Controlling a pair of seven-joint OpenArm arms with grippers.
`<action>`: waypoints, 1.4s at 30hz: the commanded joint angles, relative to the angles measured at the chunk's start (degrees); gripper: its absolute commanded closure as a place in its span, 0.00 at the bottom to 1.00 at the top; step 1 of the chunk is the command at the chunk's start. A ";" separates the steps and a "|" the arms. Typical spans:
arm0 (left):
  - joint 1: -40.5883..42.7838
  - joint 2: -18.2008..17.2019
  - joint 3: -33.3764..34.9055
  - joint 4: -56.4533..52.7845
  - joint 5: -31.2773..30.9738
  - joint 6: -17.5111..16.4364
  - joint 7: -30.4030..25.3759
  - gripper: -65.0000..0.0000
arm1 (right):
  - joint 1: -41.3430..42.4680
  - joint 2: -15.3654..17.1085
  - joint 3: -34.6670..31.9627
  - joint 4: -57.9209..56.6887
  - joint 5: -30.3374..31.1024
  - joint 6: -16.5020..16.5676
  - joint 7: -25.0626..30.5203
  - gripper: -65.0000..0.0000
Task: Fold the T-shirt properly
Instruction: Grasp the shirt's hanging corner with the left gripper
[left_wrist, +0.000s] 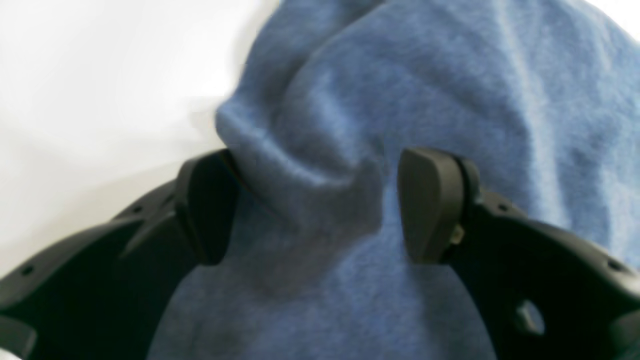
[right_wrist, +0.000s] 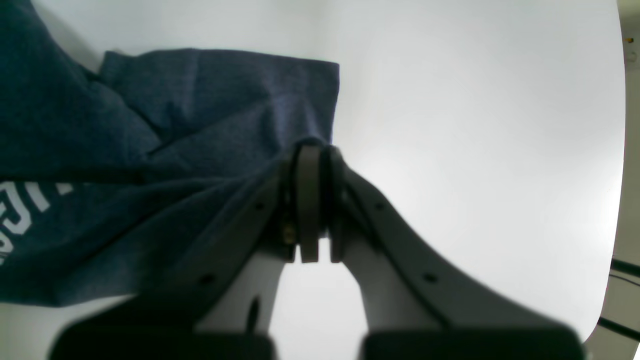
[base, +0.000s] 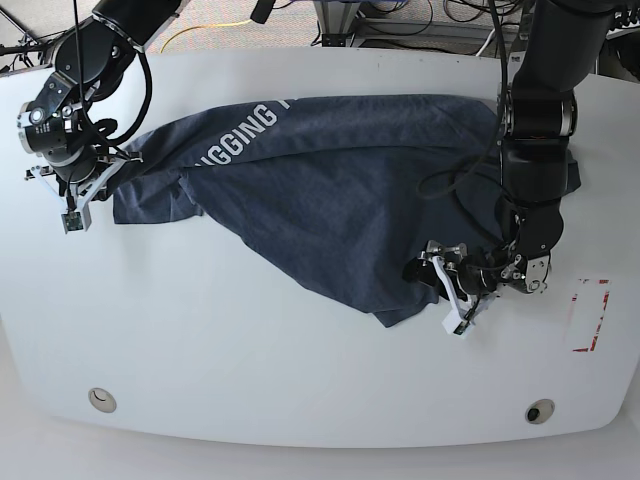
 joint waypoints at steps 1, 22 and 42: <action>-0.99 0.14 0.13 0.65 0.22 -0.14 1.21 0.30 | 0.79 0.93 0.19 1.05 0.29 -0.07 1.07 1.00; 0.77 -4.43 -2.59 12.43 0.39 -0.14 4.73 0.29 | 0.88 0.67 -0.16 0.96 0.37 -0.07 1.07 1.00; 0.59 -0.39 -2.15 1.70 1.97 -0.14 -2.39 0.29 | 1.76 0.67 -0.16 0.88 0.29 -0.07 1.07 1.00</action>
